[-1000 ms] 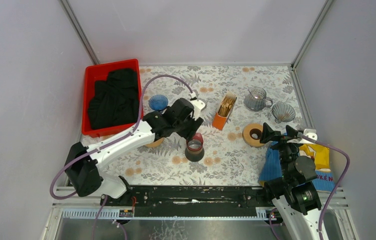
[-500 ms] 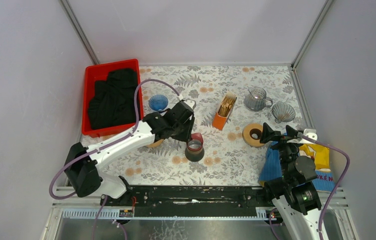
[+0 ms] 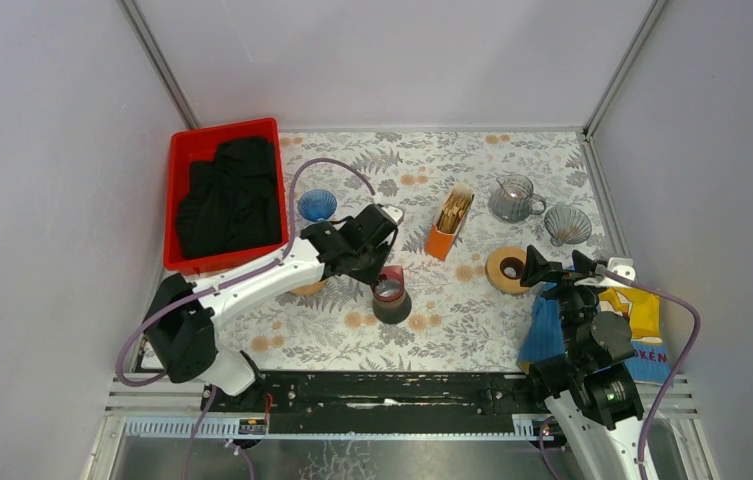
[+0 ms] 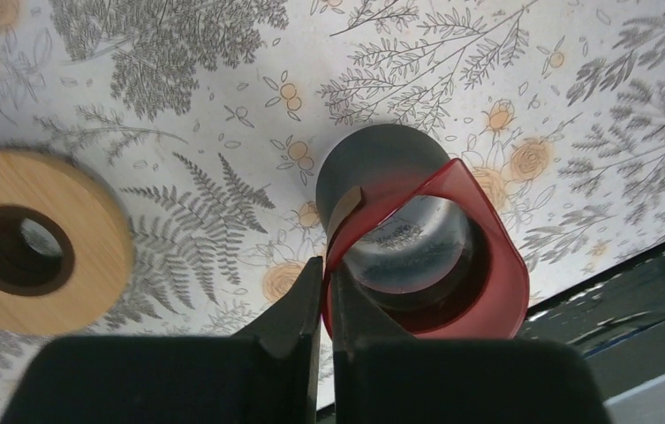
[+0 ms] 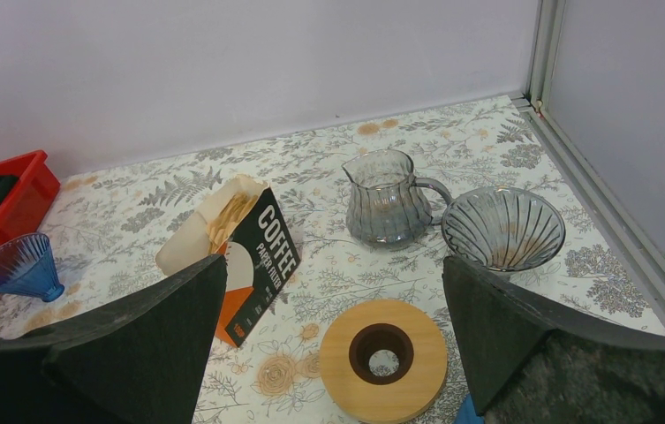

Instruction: Place the coffee filter in the dripper

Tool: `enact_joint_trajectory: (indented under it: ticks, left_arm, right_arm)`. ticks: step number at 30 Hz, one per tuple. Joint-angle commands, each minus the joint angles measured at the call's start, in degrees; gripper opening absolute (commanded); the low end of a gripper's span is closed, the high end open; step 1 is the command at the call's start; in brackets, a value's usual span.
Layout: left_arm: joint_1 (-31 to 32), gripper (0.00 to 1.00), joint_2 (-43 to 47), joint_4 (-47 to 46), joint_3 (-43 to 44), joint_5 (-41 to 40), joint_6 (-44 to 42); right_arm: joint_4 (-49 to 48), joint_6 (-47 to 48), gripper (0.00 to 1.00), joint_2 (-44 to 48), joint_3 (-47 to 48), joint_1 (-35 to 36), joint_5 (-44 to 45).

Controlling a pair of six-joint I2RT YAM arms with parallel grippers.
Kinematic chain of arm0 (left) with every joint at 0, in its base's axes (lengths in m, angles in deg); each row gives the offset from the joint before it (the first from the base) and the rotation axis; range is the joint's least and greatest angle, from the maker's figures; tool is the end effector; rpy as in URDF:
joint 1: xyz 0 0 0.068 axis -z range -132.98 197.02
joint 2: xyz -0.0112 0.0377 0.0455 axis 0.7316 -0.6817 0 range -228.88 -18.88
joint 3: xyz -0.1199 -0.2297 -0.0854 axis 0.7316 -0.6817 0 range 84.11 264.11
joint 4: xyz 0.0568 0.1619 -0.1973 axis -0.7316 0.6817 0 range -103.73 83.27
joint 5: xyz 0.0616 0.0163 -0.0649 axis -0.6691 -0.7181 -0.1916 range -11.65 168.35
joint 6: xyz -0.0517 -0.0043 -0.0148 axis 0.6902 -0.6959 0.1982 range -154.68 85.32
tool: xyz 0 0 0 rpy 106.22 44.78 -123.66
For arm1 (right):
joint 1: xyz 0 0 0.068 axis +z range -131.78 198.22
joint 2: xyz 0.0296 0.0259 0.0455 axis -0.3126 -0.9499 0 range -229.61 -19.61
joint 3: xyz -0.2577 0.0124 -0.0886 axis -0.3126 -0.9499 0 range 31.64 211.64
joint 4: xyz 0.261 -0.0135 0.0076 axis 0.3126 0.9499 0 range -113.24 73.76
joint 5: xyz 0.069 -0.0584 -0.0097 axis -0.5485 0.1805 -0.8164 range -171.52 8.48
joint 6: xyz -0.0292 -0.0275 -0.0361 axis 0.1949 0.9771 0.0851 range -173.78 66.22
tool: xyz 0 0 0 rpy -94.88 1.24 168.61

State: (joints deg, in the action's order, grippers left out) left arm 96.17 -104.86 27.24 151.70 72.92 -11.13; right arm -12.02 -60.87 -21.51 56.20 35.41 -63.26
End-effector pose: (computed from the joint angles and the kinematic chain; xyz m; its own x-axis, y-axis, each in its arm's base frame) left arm 0.2044 -0.2313 0.2623 -0.8041 0.3219 -0.4998 0.4367 0.8903 -0.1290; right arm 0.0653 0.0084 0.2933 0.1895 0.1814 -0.9650 -0.0107 0.9831 0.1827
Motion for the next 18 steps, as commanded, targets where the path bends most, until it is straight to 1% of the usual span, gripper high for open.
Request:
enact_joint_trajectory:
  ticks: [1, 3, 8, 11, 14, 15, 16, 18]
  left_arm:
    - [0.4, 0.01, -2.4, 1.9, 3.5, 0.5, -14.0]
    - [0.4, 0.01, -3.3, 1.8, 4.2, 1.8, -19.5]
    - [0.5, 0.01, -4.8, 2.2, 5.4, 1.3, -30.5]
    - [0.2, 0.00, -5.5, 2.5, 6.6, 0.1, -35.1]
    - [-0.7, 0.01, -7.2, 2.5, 8.5, -1.7, -36.9]
    - [-1.0, 0.02, -7.8, 2.6, 9.1, -2.1, -37.4]
    - [-1.3, 0.06, -8.2, 2.7, 9.5, -2.4, -37.7]
    - [-1.5, 0.19, -9.1, 2.8, 10.1, -3.4, -38.1]
  right_arm:
    - [-3.2, 0.4, 0.99, -0.3, 0.1, -0.3, -1.0]
    - [-3.1, 0.4, 0.99, -0.3, 0.2, -0.3, -0.9]
    - [-2.9, 0.4, 0.99, -0.2, 0.3, -0.3, -0.5]
    - [-3.0, 0.4, 0.99, -0.3, 0.2, -0.3, -0.8]
    - [-3.0, 0.4, 0.99, -0.1, 0.2, -0.4, -0.7]
    - [-2.9, 0.4, 0.99, 0.0, 0.2, -0.4, -0.6]
    - [-3.0, 0.4, 0.99, 0.0, 0.2, -0.3, -0.6]
    - [-2.9, 0.4, 0.99, 0.0, 0.2, -0.3, -0.6]
